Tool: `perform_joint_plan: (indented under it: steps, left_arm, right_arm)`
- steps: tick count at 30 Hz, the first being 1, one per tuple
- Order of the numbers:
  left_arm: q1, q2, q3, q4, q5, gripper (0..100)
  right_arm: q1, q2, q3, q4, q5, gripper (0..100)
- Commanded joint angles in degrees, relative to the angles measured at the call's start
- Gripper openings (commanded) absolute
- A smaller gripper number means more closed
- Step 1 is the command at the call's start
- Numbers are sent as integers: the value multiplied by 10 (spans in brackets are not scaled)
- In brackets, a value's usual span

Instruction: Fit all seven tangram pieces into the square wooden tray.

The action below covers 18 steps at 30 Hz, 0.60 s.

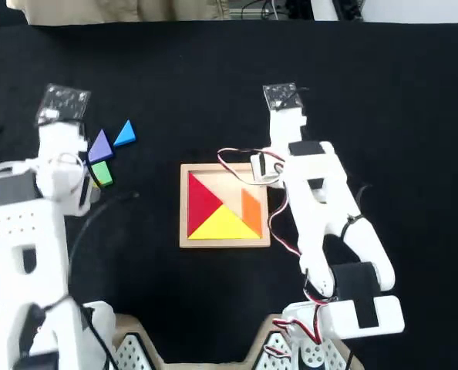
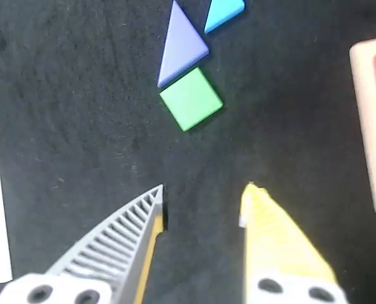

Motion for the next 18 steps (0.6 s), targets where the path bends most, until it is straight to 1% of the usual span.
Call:
perform_joint_plan:
  steps: [1, 4, 6, 9, 12, 15, 18]
  left_arm:
    - [-12, 105, -94, 14, 6, 263]
    - [-3, 188, -141, 18, 19, 298]
    - [0, 235, -184, 9, 25, 302]
    - [1, 297, -230, -68, 54, 296]
    - [1, 352, -254, -142, 43, 296]
    - [0, 405, -263, -184, 23, 296]
    - [1, 464, -273, -209, 20, 296]
  right_arm:
    - [8, -16, 4, -21, -5, 11]
    - [9, -16, 4, -22, -4, 11]
    - [8, -16, 4, -22, -4, 11]
    - [8, -16, 4, -22, -4, 11]
    - [8, -15, 4, -22, -4, 11]
    - [9, -15, 4, -23, -4, 11]
    - [9, -15, 5, -34, -4, 11]
